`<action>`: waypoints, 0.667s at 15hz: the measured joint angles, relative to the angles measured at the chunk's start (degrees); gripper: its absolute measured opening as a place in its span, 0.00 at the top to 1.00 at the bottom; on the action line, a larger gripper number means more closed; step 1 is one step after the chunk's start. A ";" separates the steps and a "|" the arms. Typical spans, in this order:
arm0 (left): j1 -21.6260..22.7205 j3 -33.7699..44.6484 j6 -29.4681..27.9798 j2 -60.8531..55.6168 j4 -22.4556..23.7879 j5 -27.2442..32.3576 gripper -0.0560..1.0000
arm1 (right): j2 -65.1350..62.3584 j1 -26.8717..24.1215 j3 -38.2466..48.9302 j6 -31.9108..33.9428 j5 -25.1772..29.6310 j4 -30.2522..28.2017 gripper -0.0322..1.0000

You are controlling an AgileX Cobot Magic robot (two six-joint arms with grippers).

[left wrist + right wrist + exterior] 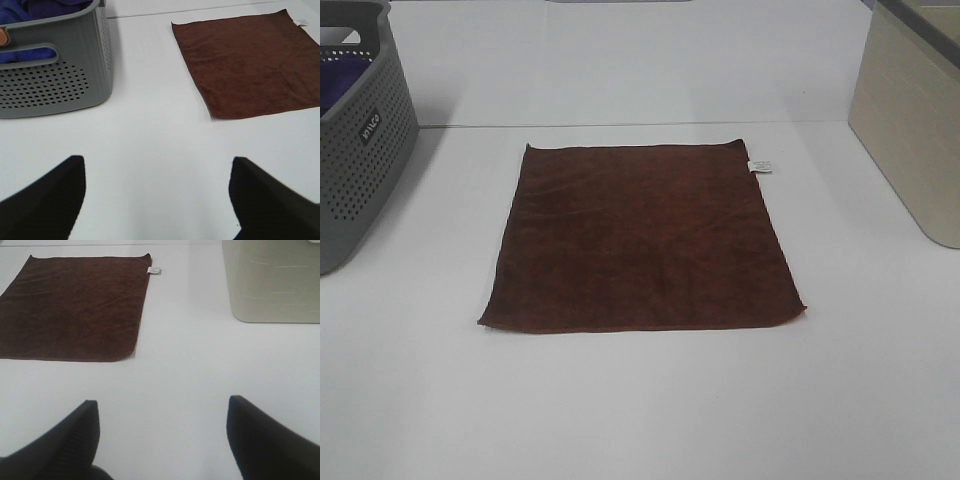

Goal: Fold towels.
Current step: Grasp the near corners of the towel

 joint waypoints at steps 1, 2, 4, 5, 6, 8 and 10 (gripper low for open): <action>0.00 0.00 0.00 0.00 0.00 0.00 0.23 | 0.00 0.00 0.00 0.00 0.00 0.00 0.31; 0.00 0.00 0.00 0.00 0.00 0.00 0.23 | 0.00 0.00 0.00 0.00 0.00 0.00 0.31; 0.00 0.00 0.00 0.00 0.00 0.00 0.23 | 0.00 0.00 0.00 0.00 0.00 0.00 0.31; 0.00 0.00 0.00 0.00 0.00 0.00 0.23 | 0.00 0.00 0.00 0.00 0.00 0.00 0.31; 0.00 0.00 0.00 0.00 0.00 0.00 0.23 | 0.00 0.00 0.00 0.00 0.00 0.06 0.31; 0.00 0.00 0.00 0.00 0.00 0.00 0.23 | 0.00 0.00 0.00 0.63 0.00 1.49 0.31; 0.00 -0.06 0.00 0.00 0.06 0.00 0.23 | 0.00 0.00 0.00 1.03 0.00 2.64 0.31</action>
